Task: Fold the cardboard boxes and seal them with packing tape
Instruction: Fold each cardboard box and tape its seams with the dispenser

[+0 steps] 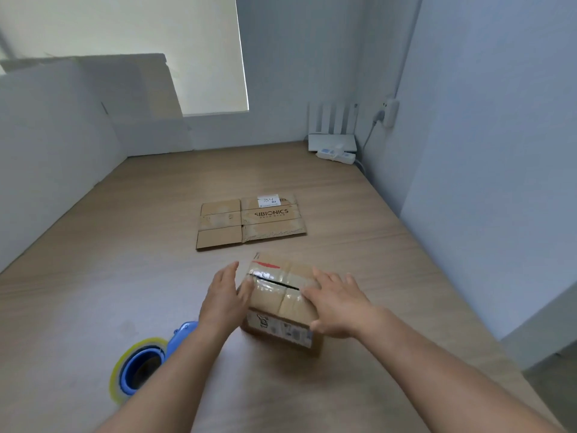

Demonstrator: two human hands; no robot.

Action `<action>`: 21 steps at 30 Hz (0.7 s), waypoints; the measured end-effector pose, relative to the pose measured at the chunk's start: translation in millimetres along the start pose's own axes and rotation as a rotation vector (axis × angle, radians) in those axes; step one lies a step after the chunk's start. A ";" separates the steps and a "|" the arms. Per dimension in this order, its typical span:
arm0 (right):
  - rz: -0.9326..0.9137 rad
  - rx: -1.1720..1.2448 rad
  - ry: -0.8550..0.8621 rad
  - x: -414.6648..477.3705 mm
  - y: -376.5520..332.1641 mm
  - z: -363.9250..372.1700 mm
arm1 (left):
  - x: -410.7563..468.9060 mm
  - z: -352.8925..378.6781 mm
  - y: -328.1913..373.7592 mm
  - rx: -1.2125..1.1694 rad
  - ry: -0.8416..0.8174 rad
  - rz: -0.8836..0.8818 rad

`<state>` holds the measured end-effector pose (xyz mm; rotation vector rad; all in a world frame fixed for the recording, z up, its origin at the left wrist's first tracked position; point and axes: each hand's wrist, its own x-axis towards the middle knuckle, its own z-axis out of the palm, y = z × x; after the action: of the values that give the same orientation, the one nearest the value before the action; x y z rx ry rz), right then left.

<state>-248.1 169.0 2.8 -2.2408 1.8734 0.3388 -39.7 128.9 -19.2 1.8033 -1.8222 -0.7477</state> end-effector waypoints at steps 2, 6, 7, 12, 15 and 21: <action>-0.016 -0.003 -0.006 4.6 17.2 -4.4 | 4.5 3.7 4.0 0.038 -0.051 0.014; 0.049 0.093 0.060 14.4 41.2 -6.3 | 8.0 11.5 6.1 0.114 -0.222 0.041; 0.068 0.112 0.071 17.7 43.0 -5.8 | 7.9 13.4 7.8 0.126 -0.275 0.045; 0.311 0.213 0.142 34.8 27.1 7.2 | -10.3 28.2 15.4 0.228 -0.247 -0.127; 0.316 0.420 0.143 41.6 8.8 18.9 | -27.0 37.8 11.7 0.240 -0.122 -0.212; 0.316 0.712 0.159 32.8 -7.7 31.5 | -31.6 23.2 -8.3 0.001 -0.171 -0.081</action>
<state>-236.4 148.9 -37.1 -1.5365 1.9985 -0.4194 -48.1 161.8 -40.5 1.8739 -1.8643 -0.9577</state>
